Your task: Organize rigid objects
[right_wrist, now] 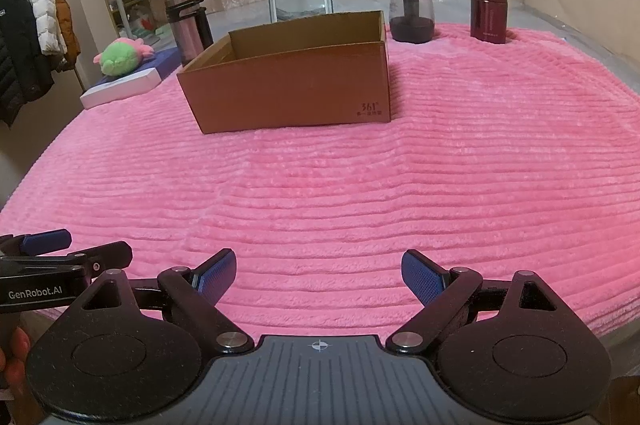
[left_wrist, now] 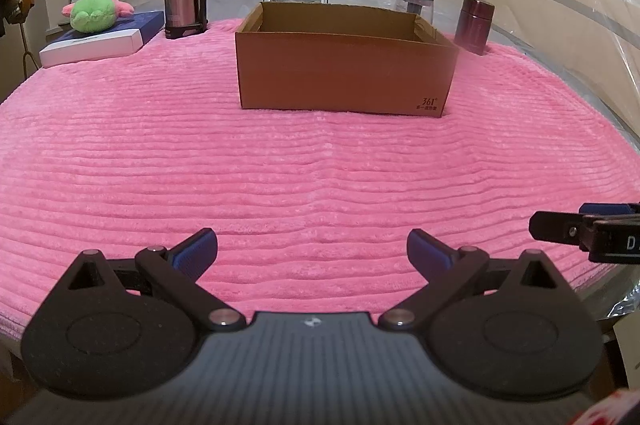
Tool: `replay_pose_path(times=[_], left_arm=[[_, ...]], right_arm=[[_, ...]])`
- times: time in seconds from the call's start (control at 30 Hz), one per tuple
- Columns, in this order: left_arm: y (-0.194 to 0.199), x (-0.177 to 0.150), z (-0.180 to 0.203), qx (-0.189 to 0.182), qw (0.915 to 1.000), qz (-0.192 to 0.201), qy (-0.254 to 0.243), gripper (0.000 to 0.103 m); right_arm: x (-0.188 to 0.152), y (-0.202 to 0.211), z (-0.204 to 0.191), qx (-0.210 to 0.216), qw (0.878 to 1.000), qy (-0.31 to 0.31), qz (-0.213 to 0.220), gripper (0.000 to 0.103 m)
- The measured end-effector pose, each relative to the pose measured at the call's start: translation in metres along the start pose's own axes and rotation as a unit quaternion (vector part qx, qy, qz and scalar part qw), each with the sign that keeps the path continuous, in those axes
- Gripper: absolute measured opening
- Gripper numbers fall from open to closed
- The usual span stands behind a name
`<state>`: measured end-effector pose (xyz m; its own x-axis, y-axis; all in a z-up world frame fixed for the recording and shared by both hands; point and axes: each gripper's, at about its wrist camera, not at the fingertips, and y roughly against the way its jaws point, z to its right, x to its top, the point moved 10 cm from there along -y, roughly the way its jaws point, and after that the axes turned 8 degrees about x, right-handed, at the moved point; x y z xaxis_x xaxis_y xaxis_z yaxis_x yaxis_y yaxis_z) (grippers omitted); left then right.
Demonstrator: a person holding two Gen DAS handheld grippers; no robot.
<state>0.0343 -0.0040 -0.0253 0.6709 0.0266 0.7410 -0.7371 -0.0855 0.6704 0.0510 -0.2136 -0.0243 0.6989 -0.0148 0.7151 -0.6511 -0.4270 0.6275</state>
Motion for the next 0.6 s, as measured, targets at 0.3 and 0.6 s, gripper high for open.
replay_pose_path(times=[0.3, 0.6], left_arm=[[-0.0004, 0.0004, 0.0018, -0.001, 1.0, 0.001, -0.001, 0.1], [-0.0005, 0.0001, 0.0017, -0.001, 1.0, 0.001, -0.001, 0.1]], right_arm=[[0.0, 0.0001, -0.0005, 0.0, 1.0, -0.001, 0.0, 0.087], [-0.0003, -0.0012, -0.001, 0.0, 1.0, -0.001, -0.001, 0.087]])
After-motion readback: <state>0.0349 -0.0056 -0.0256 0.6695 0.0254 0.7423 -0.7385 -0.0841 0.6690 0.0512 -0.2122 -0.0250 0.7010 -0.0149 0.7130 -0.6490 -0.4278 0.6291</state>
